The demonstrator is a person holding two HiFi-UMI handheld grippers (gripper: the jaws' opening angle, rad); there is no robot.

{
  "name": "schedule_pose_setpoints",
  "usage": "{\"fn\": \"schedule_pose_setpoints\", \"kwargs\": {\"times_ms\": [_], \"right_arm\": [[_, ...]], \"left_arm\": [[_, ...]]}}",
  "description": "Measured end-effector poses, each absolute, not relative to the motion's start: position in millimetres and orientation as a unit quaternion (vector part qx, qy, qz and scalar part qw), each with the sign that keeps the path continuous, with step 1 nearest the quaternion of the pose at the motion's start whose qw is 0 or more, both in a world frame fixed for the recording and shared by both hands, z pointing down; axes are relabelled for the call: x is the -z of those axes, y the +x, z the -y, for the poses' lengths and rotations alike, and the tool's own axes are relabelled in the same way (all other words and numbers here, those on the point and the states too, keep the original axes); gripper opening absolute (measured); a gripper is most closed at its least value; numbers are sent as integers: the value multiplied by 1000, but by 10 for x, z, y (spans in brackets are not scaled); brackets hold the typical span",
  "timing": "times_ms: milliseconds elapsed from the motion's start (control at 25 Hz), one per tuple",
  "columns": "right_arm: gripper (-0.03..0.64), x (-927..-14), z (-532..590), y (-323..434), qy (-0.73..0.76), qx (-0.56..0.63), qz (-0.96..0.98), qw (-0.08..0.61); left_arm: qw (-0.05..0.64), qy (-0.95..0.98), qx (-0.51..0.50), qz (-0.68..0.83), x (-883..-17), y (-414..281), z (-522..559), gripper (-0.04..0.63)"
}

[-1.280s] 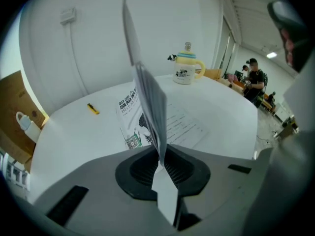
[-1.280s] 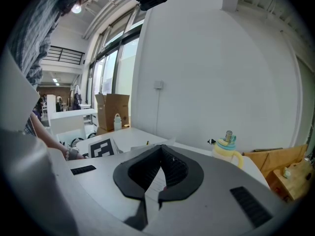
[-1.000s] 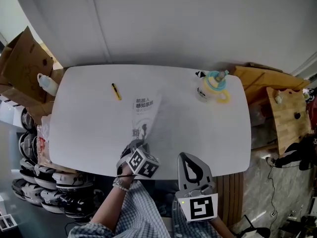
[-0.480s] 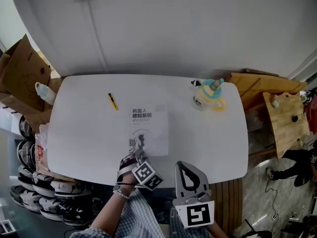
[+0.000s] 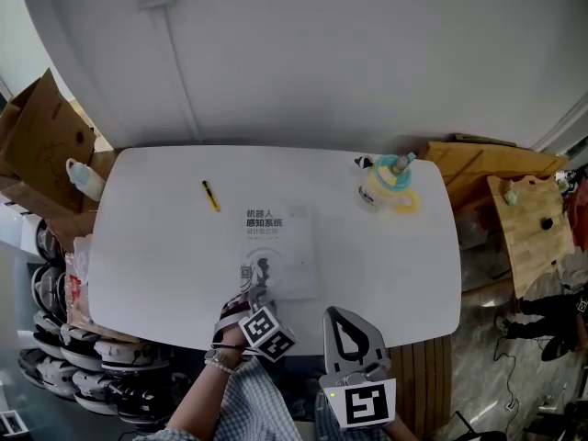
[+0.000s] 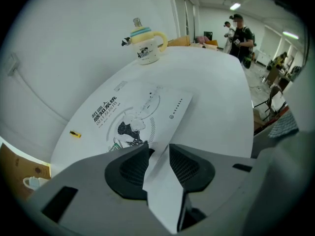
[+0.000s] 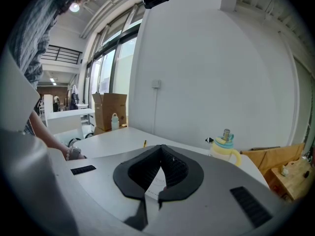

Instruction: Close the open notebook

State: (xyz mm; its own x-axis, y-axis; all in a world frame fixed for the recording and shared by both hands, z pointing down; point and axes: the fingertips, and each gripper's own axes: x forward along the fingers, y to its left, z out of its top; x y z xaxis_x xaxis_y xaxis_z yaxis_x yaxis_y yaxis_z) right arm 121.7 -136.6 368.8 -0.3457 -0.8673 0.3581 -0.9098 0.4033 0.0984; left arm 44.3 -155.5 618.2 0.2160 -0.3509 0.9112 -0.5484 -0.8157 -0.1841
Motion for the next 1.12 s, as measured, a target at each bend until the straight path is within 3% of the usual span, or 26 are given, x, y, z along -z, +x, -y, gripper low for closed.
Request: {"fn": "schedule_pose_setpoints", "kwargs": {"times_ms": [360, 640, 1120], "right_arm": [[12, -3705, 1370, 1170, 541, -56, 820, 181], [12, -3726, 1369, 1139, 540, -56, 819, 184], [12, -3690, 1360, 1157, 547, -47, 815, 187]], "left_arm": [[114, 793, -492, 341, -5997, 314, 1587, 110], [117, 795, -458, 380, -5853, 159, 1585, 28], [120, 831, -348, 417, -5219, 96, 1591, 9]]}}
